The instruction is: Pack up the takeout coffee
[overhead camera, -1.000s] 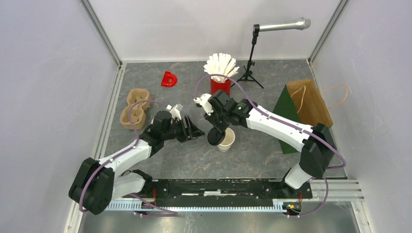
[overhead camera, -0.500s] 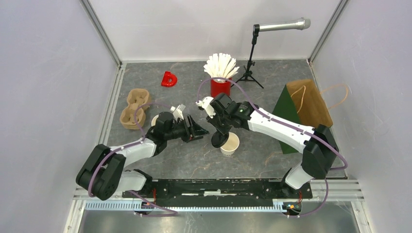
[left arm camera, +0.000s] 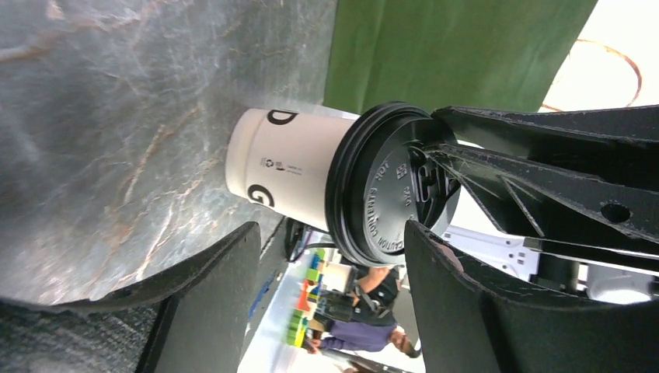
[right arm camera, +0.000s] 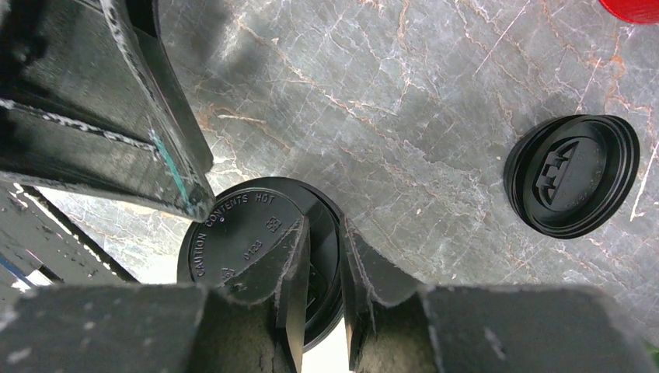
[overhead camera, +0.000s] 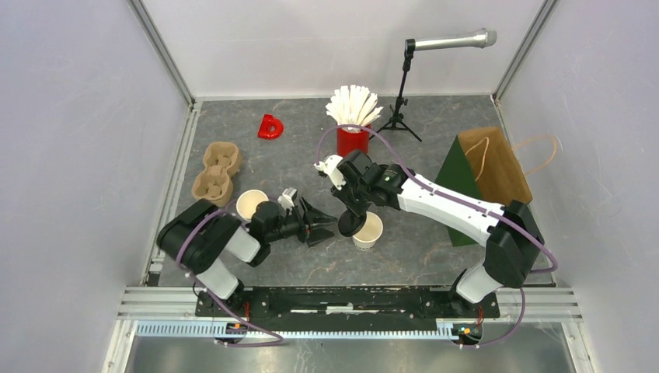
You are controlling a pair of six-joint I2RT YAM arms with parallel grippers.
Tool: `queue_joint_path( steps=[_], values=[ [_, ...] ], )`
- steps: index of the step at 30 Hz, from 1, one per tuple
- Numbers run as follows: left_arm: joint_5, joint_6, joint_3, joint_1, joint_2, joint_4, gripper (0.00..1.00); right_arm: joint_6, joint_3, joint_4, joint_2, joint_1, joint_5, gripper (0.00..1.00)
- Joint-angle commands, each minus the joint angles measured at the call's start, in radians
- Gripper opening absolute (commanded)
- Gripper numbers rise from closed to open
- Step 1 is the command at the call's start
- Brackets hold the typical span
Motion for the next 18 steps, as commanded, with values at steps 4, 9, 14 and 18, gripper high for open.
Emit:
queue_joint_path(
  steps=[4, 9, 14, 18],
  values=[
    [-0.034, -0.218, 0.035, -0.078, 0.243, 0.468, 0.74, 0.009, -0.019, 0.033, -0.040, 0.000, 0.003, 0.25],
    [-0.070, -0.207, 0.044, -0.093, 0.209, 0.468, 0.72, 0.010, -0.020, 0.034, -0.041, -0.001, 0.003, 0.25],
    [-0.072, -0.224, 0.056, -0.101, 0.221, 0.468, 0.66, 0.007, -0.022, 0.037, -0.044, -0.003, 0.001, 0.25],
    [-0.078, -0.217, 0.054, -0.106, 0.236, 0.468, 0.55, 0.008, -0.022, 0.040, -0.047, -0.006, -0.003, 0.25]
  ],
)
